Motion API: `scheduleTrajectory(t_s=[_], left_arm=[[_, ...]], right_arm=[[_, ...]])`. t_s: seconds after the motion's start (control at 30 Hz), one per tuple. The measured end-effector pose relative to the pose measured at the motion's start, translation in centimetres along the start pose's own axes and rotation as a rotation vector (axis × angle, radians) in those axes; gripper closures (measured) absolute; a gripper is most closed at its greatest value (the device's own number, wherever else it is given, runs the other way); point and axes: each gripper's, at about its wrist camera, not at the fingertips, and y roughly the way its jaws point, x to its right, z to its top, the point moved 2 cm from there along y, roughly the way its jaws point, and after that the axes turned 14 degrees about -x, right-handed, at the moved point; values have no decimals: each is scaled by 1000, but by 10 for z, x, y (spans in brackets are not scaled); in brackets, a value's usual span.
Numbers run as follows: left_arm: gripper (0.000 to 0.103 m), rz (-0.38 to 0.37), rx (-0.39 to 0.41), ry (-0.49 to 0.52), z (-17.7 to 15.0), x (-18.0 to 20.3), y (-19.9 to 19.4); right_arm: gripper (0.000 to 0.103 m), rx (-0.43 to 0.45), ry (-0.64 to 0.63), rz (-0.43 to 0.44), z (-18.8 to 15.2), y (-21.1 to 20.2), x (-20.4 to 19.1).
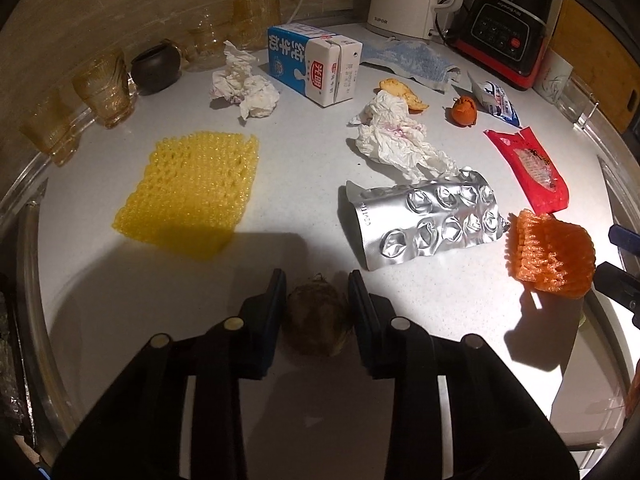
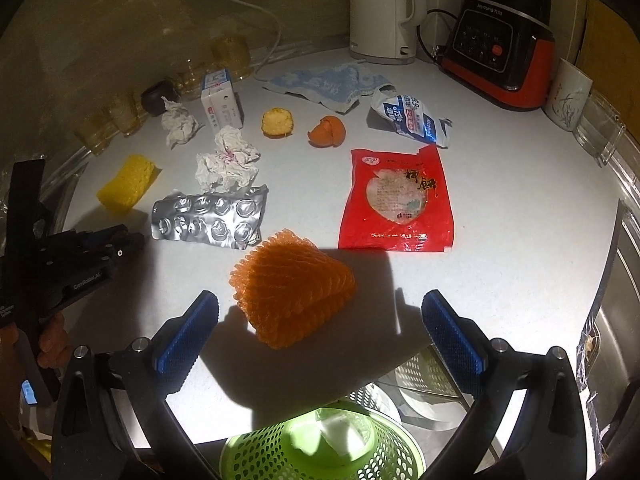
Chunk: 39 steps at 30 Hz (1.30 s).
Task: Collect trash
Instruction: 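Grasp the brown taro with the left tool while the right tool grasps the orange foam net, then drop the taro and orange foam net into the green basket with both tools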
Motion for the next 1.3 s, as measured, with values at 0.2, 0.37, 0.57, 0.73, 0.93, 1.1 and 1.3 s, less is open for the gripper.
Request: scheduleTrajectory(t_s=[0.2,0.37,0.57,0.73,0.93,1.1,1.3], left_arm=[[71,-27,-3,-3,-3,-2,-6],[71,-51,12,5,-9,0,-25],[71,-84,39,36,-18,12,-51],[71,-122,46,127,-35,45,-74],[71,-244,-1,312,-75,116,-91],[71,-268,-64,457,-118,180,-74],[65,-251,-211,490,-149,213,-44]], right_arm=[[2,-47,-11,7,6,19,-7],[32,-92,-38,-1,9,37,-20],[66,-97,-28,58,3,34,-19],[68,-61,16,100,-21,0,0],[67,-34,38,39,-72,-47,34],[65,-44,75,26,-112,-70,65],[64,-74,82,33,-143,-72,84]])
